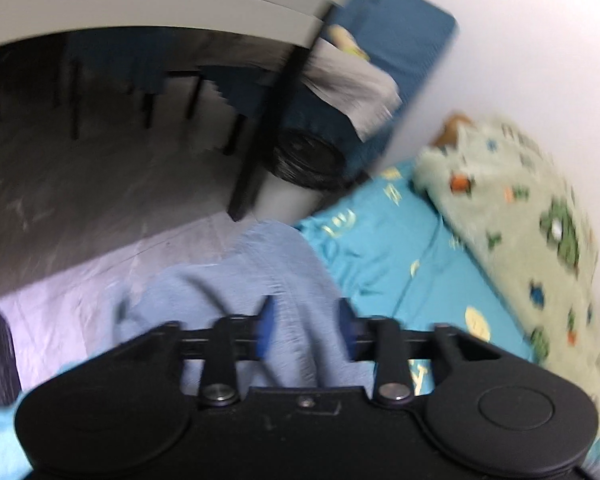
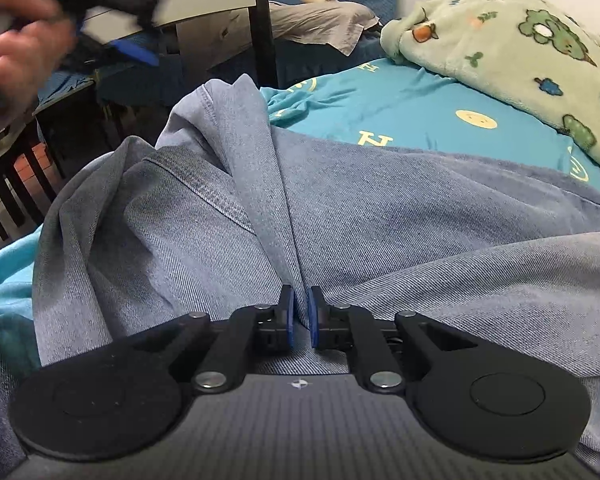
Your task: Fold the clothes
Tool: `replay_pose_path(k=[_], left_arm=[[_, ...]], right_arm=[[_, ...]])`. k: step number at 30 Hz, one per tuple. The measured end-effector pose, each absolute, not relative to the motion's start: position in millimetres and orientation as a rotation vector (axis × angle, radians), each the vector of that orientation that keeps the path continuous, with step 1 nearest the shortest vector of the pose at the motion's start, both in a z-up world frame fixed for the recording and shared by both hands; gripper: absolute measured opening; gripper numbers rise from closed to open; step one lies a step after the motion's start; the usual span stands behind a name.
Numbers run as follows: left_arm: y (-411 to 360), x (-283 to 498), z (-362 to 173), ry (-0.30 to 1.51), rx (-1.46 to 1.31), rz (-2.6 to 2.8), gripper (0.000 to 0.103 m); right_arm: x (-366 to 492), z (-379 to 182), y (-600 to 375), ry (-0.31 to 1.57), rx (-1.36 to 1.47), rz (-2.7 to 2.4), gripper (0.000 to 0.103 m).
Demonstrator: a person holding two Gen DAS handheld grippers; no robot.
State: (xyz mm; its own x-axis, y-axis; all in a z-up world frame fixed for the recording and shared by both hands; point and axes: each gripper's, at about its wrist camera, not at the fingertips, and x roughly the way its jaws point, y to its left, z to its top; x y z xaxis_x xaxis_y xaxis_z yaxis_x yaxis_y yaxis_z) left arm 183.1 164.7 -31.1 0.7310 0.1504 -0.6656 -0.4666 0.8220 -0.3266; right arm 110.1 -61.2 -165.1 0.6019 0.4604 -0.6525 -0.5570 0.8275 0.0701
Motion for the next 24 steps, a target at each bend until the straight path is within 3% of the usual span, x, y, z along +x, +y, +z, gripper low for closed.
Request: replay_pose_path(k=[2, 9, 10, 11, 12, 14, 19, 24], left_arm=[[158.1, 207.6, -36.0, 0.693, -0.428, 0.385, 0.056], [157.4, 309.3, -85.3, 0.915, -0.171, 0.415, 0.055], [161.3, 317.8, -93.6, 0.953, -0.167, 0.413, 0.050], [166.3, 322.5, -100.1, 0.980, -0.177, 0.414, 0.035], [170.7, 323.7, -103.6, 0.988, -0.185, 0.416, 0.028], [178.7, 317.4, -102.5, 0.960, -0.204, 0.412, 0.002], [204.1, 280.7, -57.2, 0.827, -0.360, 0.357, 0.001], [236.6, 194.2, -11.7, 0.638, -0.631, 0.358, 0.001]], right_arm=[[110.1, -166.3, -59.1, 0.707, -0.153, 0.594, 0.008], [121.1, -167.7, -62.0, 0.722, -0.096, 0.614, 0.007], [124.3, -167.7, -63.4, 0.730, -0.075, 0.616, 0.007], [127.5, -168.2, -64.3, 0.735, -0.059, 0.619, 0.007], [130.7, -168.7, -65.1, 0.739, -0.043, 0.621, 0.007], [135.8, -169.3, -66.0, 0.747, -0.015, 0.624, 0.007], [142.1, -168.3, -68.0, 0.765, 0.049, 0.617, 0.007], [138.9, -150.1, -79.2, 0.726, 0.155, 0.605, 0.010]])
